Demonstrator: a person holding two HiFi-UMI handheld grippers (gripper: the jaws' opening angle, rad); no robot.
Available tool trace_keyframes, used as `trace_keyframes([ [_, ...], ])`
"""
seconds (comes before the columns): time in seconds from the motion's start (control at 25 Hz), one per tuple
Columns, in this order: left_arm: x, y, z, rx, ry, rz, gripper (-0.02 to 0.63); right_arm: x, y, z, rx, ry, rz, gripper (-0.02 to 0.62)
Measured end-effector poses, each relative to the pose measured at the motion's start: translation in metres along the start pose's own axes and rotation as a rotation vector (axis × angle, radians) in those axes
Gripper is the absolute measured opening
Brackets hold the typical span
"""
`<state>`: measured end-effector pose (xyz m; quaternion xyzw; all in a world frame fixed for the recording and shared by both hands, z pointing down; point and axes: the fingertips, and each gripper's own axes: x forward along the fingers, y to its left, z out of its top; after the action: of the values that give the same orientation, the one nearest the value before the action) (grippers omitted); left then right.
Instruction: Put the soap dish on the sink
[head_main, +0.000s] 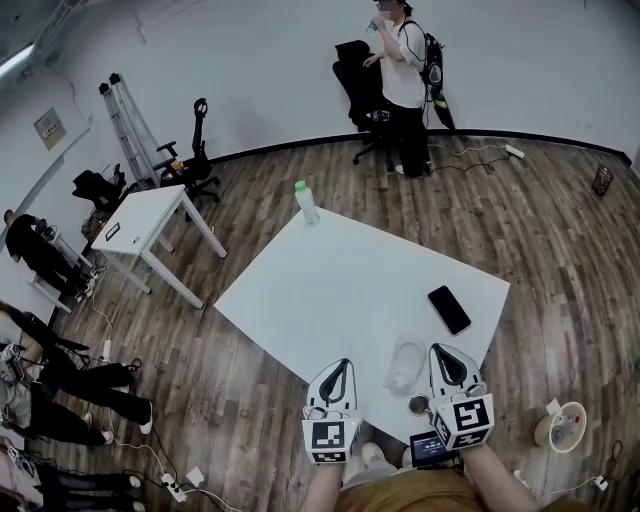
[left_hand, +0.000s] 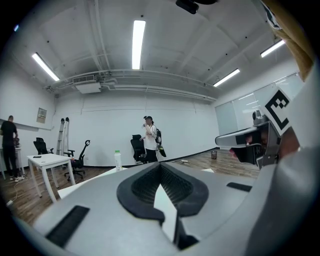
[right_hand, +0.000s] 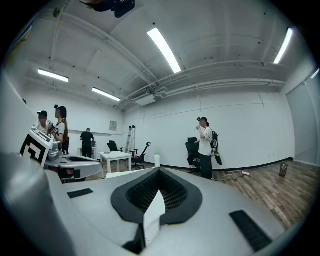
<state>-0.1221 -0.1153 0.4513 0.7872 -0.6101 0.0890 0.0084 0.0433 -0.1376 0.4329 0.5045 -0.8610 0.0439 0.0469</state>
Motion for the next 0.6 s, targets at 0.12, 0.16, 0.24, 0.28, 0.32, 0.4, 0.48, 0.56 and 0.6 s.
trace_keyframes([
  [0.12,0.0022,-0.0008,0.001,-0.001,0.0,-0.008,0.006,-0.0019,-0.0016,0.0022,-0.002,-0.006,-0.006,0.008],
  [0.16,0.0027,-0.0007,0.0017,-0.001,-0.002,-0.009,0.008,-0.0014,-0.002,0.0026,-0.001,-0.008,-0.008,0.008],
  [0.24,0.0042,-0.0013,0.0017,-0.004,-0.003,-0.014,0.008,-0.0004,-0.0034,0.0018,0.007,-0.008,-0.011,0.008],
  [0.28,0.0049,-0.0018,0.0013,-0.005,-0.002,-0.017,0.008,-0.0003,-0.0039,0.0007,0.015,-0.006,-0.011,0.008],
  [0.32,0.0053,-0.0021,0.0012,-0.005,-0.001,-0.02,0.008,-0.0003,-0.0043,-0.0006,0.024,-0.005,-0.012,0.008],
  [0.4,0.0059,-0.0017,0.0026,-0.004,-0.002,-0.023,0.008,-0.0001,-0.0054,-0.0024,0.04,0.0,-0.016,0.008],
  [0.48,0.007,-0.001,0.0038,-0.006,-0.004,-0.025,0.008,0.001,-0.0075,-0.0028,0.049,0.003,-0.02,0.008],
  [0.56,0.0088,0.0003,0.0037,-0.008,0.001,-0.028,0.008,0.0029,-0.0088,-0.0029,0.056,0.007,-0.022,0.008],
  [0.6,0.0098,0.0012,0.0035,-0.009,0.005,-0.03,0.008,0.004,-0.009,-0.0031,0.06,0.01,-0.022,0.008],
])
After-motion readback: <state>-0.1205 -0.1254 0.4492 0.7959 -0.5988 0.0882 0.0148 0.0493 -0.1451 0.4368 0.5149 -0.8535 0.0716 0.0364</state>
